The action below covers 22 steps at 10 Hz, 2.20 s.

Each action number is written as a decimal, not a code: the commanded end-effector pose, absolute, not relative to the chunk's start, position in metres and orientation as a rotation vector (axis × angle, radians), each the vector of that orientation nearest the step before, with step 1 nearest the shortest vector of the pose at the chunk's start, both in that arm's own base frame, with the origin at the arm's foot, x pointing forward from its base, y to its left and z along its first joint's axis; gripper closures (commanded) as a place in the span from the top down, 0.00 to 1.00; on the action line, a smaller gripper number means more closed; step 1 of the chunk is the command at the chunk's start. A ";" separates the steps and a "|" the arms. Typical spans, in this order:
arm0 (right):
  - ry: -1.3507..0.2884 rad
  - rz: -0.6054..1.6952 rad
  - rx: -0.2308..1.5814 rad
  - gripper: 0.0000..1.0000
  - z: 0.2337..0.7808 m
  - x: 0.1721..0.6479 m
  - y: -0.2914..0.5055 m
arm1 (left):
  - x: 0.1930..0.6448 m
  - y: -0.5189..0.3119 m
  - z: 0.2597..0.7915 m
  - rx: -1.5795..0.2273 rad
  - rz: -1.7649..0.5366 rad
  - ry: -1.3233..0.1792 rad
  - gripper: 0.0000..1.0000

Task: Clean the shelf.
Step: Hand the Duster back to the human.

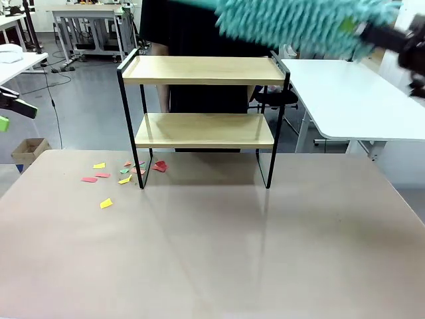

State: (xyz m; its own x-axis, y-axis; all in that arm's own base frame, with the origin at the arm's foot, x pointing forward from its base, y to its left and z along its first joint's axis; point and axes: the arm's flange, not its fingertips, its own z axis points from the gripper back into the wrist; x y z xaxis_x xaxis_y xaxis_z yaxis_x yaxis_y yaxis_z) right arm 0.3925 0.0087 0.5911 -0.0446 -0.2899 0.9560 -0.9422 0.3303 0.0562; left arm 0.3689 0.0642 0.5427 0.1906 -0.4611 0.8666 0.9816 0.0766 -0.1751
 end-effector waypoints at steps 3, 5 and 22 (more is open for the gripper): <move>-1.823 0.377 0.737 0.17 0.589 0.381 -0.057 | 0.369 0.063 0.545 -0.920 -1.234 -0.742 1.00; -1.831 0.243 0.576 0.17 0.569 0.384 -0.085 | 0.369 0.063 0.545 -0.920 -1.234 -0.742 1.00; -1.599 0.073 0.323 0.17 0.428 0.400 -0.116 | 0.369 0.063 0.545 -0.920 -1.234 -0.742 1.00</move>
State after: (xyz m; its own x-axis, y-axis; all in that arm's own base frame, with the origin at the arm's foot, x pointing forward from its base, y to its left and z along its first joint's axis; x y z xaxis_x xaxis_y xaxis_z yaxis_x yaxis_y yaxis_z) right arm 0.4005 -0.1162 0.4271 -0.0205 -0.1637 0.9863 -0.2524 0.9554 0.1533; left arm 0.3688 0.0637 0.5429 0.1903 -0.4625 0.8660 0.9816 0.0765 -0.1749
